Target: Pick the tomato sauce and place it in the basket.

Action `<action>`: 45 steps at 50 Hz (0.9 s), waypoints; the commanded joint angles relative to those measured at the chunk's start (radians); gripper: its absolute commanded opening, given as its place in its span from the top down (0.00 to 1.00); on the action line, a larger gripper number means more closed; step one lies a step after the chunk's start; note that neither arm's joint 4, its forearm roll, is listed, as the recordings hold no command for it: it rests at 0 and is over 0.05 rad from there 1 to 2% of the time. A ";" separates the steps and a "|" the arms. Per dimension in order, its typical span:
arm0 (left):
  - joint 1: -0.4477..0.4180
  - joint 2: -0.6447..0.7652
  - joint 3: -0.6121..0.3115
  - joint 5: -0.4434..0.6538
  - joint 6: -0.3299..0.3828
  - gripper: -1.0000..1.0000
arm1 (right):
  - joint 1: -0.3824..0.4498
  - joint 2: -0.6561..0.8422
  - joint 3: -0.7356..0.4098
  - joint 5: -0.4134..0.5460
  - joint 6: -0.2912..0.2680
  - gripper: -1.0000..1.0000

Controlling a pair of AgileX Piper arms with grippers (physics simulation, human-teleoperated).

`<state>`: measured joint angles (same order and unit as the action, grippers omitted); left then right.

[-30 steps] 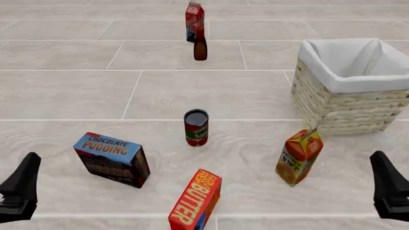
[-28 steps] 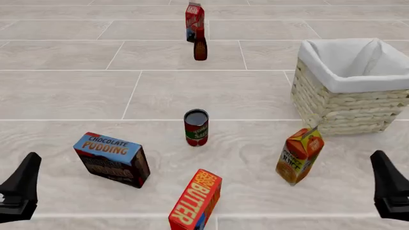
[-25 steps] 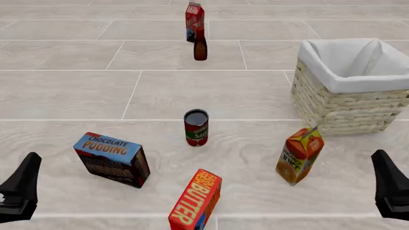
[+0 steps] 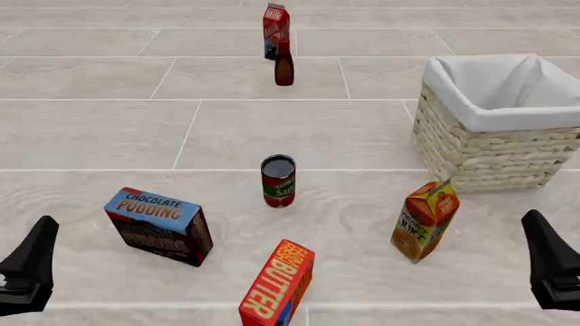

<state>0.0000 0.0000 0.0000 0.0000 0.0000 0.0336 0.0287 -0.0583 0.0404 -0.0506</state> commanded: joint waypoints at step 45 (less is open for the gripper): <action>0.000 0.000 0.000 0.000 0.000 0.00 | 0.341 0.731 -0.422 -0.169 -0.062 0.00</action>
<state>0.0000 0.0000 0.0000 0.0000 0.0000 0.3356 0.6594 -0.4240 -0.1116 -0.0930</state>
